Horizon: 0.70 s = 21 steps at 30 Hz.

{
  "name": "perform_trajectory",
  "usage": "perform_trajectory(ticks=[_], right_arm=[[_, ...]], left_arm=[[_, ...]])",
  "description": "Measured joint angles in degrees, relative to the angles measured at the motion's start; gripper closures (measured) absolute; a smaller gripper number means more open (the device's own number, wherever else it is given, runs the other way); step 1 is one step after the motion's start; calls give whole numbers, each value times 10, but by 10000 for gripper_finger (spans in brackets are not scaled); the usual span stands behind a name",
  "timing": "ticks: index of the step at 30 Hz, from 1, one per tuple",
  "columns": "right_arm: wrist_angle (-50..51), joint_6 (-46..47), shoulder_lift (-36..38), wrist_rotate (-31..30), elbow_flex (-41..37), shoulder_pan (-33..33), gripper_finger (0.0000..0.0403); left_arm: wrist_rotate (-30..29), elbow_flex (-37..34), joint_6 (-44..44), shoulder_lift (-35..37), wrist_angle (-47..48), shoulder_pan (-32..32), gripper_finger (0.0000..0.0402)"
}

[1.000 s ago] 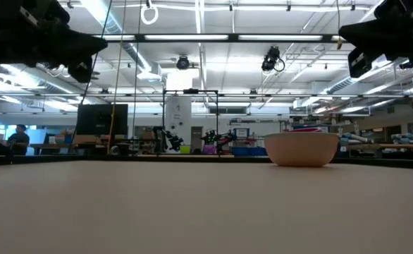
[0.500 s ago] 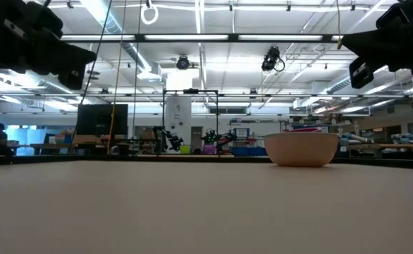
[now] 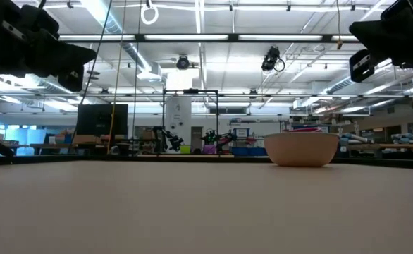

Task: Nest bowls inside each other
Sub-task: Return to Home Position

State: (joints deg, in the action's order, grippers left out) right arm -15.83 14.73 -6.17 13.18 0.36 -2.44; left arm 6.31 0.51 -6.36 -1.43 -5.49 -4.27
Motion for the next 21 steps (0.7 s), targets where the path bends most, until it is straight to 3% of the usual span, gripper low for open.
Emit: perform_trajectory(ticks=[12, 21], right_arm=[[24, -23, -2, -31, 0, 0, 400], [87, -8, -5, -17, 0, 6, 400]], left_arm=[[-11, 0, 31, 0, -2, 0, 401], [-12, 0, 32, -1, 37, 0, 401]])
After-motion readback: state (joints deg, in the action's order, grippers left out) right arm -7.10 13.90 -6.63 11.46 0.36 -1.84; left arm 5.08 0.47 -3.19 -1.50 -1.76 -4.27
